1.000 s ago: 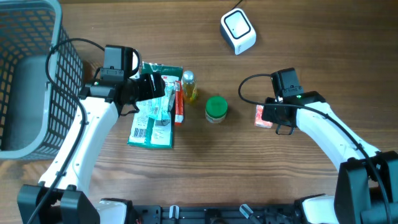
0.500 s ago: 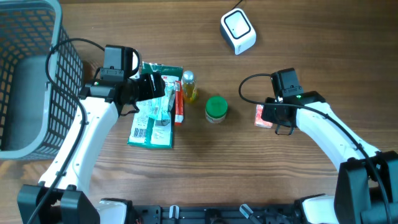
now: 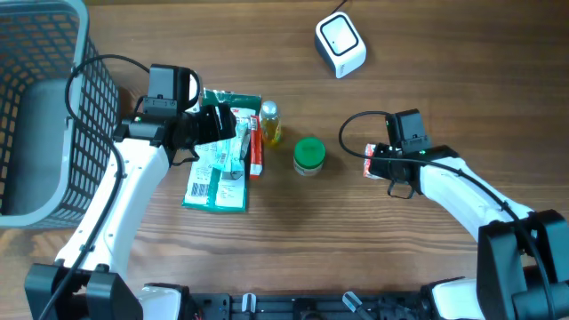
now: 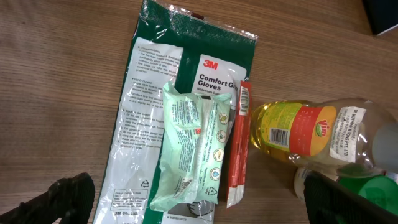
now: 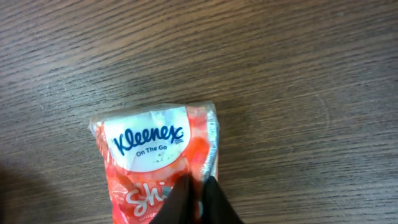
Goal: Scan the item barcode
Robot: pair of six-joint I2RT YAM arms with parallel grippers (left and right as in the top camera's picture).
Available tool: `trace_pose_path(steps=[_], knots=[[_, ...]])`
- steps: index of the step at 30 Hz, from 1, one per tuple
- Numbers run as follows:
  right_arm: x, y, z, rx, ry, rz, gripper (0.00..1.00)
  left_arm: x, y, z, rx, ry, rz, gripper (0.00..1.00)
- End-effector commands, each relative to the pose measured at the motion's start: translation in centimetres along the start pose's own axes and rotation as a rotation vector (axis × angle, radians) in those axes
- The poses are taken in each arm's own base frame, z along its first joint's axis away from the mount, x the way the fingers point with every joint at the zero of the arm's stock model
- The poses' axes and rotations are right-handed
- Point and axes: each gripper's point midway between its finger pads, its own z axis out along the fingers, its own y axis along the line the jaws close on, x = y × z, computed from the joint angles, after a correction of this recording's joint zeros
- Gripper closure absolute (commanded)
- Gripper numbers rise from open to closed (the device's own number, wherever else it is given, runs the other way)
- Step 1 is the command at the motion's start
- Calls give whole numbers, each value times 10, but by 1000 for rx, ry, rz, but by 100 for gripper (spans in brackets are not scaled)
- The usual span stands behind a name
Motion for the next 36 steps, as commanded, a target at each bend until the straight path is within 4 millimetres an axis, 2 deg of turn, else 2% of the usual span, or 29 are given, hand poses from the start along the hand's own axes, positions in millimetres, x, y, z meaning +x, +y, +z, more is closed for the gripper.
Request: trace_pose_path(steps=[1, 2, 5, 8, 9, 10, 14, 19, 23, 24, 29, 36], knots=[[27, -16, 15, 51, 86, 3, 96, -4, -2, -3, 14, -11, -14, 0], [25, -14, 12, 33, 81, 9, 96, -4, -2, -3, 14, -11, -14, 0], [8, 4, -16, -161, 58, 19, 96, -4, -2, -3, 14, -11, -14, 0], [-10, 26, -60, -424, -10, -34, 96, -4, -2, -3, 14, -11, -14, 0], [-17, 34, -87, -554, -44, -34, 96, -4, -2, -3, 14, -11, -14, 0], [-19, 37, -103, -625, -58, -25, 96, -4, -2, -3, 14, -11, -14, 0], [-11, 62, -187, -1055, -76, -73, 96, -4, -2, -3, 14, -11, -14, 0], [19, 86, -267, -1535, 31, -244, 96, -4, -2, -3, 14, -11, -14, 0], [35, 98, -273, -1571, 100, -288, 96, -4, -2, -3, 14, -11, -14, 0], [50, 110, -278, -1597, 150, -351, 96, -4, -2, -3, 14, -11, -14, 0], [82, 135, -291, -1656, 245, -514, 96, -4, -2, -3, 14, -11, -14, 0], [91, 144, -300, -1665, 311, -549, 96, -4, -2, -3, 14, -11, -14, 0]])
